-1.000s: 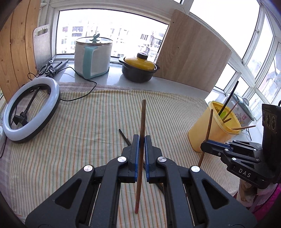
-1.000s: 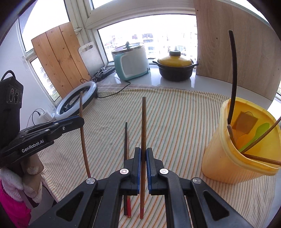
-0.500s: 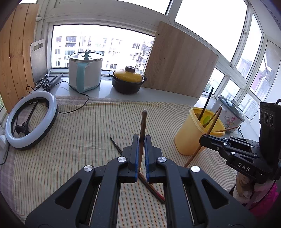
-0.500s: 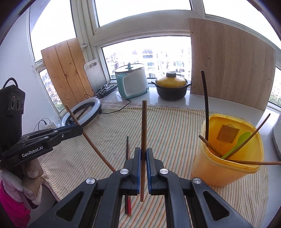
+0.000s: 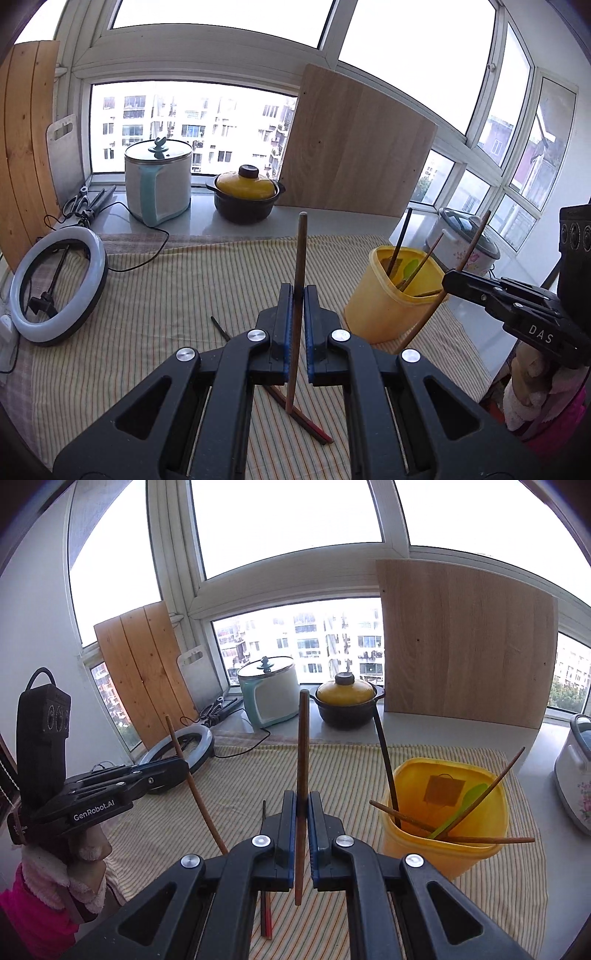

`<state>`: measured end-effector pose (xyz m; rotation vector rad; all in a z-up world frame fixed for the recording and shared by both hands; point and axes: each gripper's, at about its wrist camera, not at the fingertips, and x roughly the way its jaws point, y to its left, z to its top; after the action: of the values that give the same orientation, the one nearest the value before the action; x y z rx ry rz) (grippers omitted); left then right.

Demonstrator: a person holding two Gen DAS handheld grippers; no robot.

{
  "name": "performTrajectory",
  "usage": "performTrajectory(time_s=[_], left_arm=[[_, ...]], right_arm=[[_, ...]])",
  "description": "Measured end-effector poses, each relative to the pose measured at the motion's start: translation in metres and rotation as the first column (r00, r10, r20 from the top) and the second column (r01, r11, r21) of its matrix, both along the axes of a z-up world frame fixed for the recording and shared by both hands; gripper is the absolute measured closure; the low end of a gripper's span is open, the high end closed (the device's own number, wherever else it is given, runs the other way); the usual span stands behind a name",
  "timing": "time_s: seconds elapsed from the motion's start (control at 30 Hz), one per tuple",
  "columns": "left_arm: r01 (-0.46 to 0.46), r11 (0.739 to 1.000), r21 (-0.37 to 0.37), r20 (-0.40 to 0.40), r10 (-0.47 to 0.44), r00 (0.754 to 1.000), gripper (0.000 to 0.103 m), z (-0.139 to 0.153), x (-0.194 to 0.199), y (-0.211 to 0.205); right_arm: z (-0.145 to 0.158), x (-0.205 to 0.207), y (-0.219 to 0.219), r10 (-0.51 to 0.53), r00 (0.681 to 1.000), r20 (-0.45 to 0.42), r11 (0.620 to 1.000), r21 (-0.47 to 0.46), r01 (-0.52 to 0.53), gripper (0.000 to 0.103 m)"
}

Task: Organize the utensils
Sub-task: 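Carry both chopsticks over the yellow container with both tools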

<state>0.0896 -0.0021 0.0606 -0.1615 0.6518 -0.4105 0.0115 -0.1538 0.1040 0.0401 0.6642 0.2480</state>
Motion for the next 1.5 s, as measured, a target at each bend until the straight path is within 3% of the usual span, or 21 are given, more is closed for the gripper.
performTrajectory(time_s=[0.67,1.5], left_arm=[[0.123,0.992,-0.033,0.089,-0.120,0.989,0.099,0.050,0.003,-0.056],[0.262,0.963,-0.059,0.152,-0.251,0.956,0.099,0.097,0.031,-0.143]], right_arm=[[0.048,-0.026,-0.071,-0.151,0.983,0.107,0.988,0.031,0.148,0.100],[0.074,-0.010,-0.116,-0.265,0.949,0.173,0.964,0.025,0.264,0.100]])
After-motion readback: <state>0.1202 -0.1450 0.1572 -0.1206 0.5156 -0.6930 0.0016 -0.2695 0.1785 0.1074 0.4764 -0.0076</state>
